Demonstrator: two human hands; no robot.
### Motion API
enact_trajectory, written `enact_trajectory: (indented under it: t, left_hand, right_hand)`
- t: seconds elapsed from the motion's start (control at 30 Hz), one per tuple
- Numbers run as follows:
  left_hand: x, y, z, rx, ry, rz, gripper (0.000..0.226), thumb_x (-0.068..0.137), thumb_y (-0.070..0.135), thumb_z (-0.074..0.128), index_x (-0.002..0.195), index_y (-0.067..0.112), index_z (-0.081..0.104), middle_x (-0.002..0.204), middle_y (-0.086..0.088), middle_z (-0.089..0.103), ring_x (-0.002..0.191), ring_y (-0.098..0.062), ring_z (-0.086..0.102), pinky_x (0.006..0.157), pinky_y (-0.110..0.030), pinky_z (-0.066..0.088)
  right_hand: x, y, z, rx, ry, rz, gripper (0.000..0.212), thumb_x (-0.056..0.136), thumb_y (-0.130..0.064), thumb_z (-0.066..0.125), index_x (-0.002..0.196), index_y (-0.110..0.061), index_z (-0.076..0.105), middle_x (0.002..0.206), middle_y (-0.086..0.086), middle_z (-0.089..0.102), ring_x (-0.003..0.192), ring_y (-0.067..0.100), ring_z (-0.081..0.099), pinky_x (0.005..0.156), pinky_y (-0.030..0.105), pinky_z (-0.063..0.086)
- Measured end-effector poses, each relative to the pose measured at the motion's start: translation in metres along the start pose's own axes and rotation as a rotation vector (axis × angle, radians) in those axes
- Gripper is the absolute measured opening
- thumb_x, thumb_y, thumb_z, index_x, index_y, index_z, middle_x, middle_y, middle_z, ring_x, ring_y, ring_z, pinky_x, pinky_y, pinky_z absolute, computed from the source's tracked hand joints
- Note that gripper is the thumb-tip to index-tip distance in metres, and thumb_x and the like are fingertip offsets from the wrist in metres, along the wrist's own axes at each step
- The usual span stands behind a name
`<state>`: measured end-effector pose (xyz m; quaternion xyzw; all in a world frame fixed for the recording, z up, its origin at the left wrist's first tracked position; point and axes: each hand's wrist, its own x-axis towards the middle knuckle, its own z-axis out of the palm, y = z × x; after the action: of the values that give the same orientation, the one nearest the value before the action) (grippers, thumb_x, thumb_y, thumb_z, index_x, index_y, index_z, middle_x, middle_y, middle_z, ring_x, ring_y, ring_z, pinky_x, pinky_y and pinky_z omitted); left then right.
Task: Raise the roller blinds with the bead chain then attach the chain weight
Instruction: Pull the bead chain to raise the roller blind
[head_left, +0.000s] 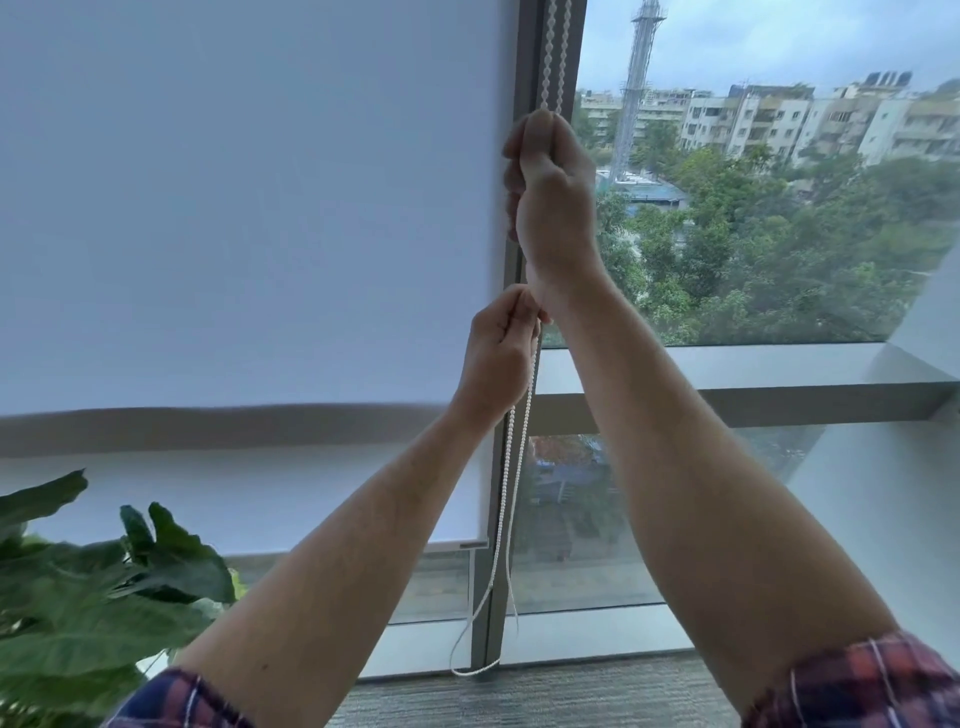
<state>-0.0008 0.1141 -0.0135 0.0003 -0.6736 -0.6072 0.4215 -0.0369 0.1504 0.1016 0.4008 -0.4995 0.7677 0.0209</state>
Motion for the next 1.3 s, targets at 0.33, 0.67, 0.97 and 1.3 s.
enact_trajectory:
  t: [0.33, 0.67, 0.97, 1.3]
  left_hand:
    - [-0.037, -0.042, -0.012, -0.053, -0.113, -0.167, 0.046, 0.099, 0.026, 0.039, 0.061, 0.033, 0.064, 0.052, 0.010, 0.053, 0.048, -0.006, 0.044, 0.051, -0.021, 0.034]
    - [0.042, 0.072, 0.002, -0.194, -0.108, 0.123, 0.033, 0.104, 0.026, 0.037, 0.110, 0.005, 0.061, 0.088, -0.012, 0.068, 0.079, -0.023, 0.067, 0.072, -0.032, 0.053]
    - [0.037, 0.070, 0.012, -0.219, -0.060, 0.108, 0.030, 0.107, 0.015, 0.038, 0.085, 0.009, 0.057, 0.051, 0.009, 0.033, 0.040, -0.006, 0.022, 0.038, -0.020, 0.019]
    - [0.016, 0.024, -0.001, -0.108, 0.037, 0.085, 0.028, 0.101, 0.015, 0.044, 0.078, 0.016, 0.060, 0.052, 0.014, 0.047, 0.048, -0.003, 0.038, 0.047, -0.021, 0.034]
  right_hand:
    - [-0.056, 0.055, -0.032, -0.014, 0.037, 0.003, 0.034, 0.105, -0.024, 0.037, 0.073, -0.019, 0.046, 0.057, 0.000, 0.034, 0.047, 0.010, 0.028, 0.044, 0.028, 0.024]
    - [-0.060, 0.065, -0.029, -0.020, 0.066, -0.007, 0.040, 0.103, -0.025, 0.042, 0.065, -0.034, 0.050, 0.057, -0.013, 0.039, 0.052, 0.012, 0.029, 0.049, 0.035, 0.024]
    - [-0.091, 0.092, -0.032, 0.047, -0.021, 0.092, 0.042, 0.099, -0.006, 0.039, 0.064, -0.029, 0.041, 0.055, -0.017, 0.034, 0.049, 0.006, 0.025, 0.046, 0.024, 0.024]
    - [-0.073, 0.081, -0.053, -0.030, -0.072, 0.096, 0.029, 0.099, -0.028, 0.038, 0.102, -0.021, 0.066, 0.090, -0.005, 0.067, 0.084, 0.010, 0.061, 0.074, 0.023, 0.049]
